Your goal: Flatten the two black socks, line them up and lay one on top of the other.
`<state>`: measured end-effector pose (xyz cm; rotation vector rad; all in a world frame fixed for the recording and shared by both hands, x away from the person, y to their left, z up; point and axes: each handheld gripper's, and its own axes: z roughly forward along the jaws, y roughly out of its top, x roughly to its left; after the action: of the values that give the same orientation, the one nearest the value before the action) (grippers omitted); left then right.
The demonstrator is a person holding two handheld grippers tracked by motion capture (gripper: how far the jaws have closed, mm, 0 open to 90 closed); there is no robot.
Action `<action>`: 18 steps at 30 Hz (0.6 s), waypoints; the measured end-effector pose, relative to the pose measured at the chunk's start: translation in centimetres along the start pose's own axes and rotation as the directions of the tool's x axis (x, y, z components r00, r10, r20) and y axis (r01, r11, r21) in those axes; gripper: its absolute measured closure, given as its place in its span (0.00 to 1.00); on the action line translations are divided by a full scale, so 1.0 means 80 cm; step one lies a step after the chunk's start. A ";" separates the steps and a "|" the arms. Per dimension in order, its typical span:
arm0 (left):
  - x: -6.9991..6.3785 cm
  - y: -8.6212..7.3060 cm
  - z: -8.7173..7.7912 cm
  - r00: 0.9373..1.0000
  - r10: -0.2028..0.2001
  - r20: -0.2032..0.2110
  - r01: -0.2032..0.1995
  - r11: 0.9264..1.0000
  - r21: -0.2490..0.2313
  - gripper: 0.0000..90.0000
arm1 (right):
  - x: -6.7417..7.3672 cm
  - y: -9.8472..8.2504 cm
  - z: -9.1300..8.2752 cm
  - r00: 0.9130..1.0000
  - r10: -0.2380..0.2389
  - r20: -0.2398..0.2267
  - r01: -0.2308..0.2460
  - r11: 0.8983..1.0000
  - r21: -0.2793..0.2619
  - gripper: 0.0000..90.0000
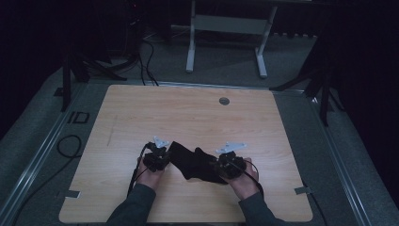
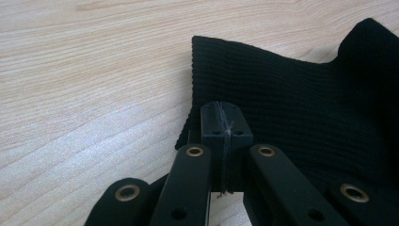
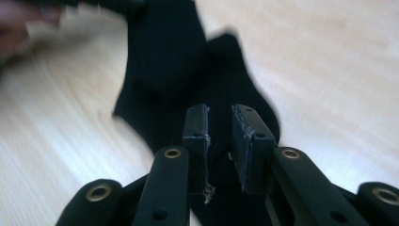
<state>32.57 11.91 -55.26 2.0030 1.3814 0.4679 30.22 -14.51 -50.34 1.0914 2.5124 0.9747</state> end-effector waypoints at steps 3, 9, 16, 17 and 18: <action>-0.001 0.000 0.000 1.000 0.002 -0.005 -0.002 1.000 0.005 1.00 | 0.001 -0.020 0.007 1.000 0.004 -0.017 -0.003 1.000 0.028 0.84; -0.003 0.000 -0.001 1.000 0.002 -0.018 -0.002 1.000 0.009 1.00 | 0.005 -0.034 0.027 1.000 0.000 -0.021 0.001 0.998 0.064 0.80; -0.003 -0.004 -0.004 0.999 -0.007 -0.035 0.007 1.000 0.013 1.00 | -0.004 -0.031 0.043 1.000 0.005 0.030 -0.008 0.997 0.083 0.85; -0.003 -0.004 -0.005 0.999 -0.010 -0.042 0.011 1.000 0.016 1.00 | -0.007 -0.029 0.044 0.999 0.007 0.037 -0.011 0.997 0.082 0.86; -0.003 -0.005 -0.006 0.999 -0.011 -0.047 0.012 1.000 0.019 1.00 | -0.010 -0.027 0.046 0.999 0.014 0.042 -0.017 0.996 0.082 0.87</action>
<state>31.89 11.94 -55.13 2.0096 1.4302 0.5010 31.19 -14.34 -54.58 1.1441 2.5345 0.8503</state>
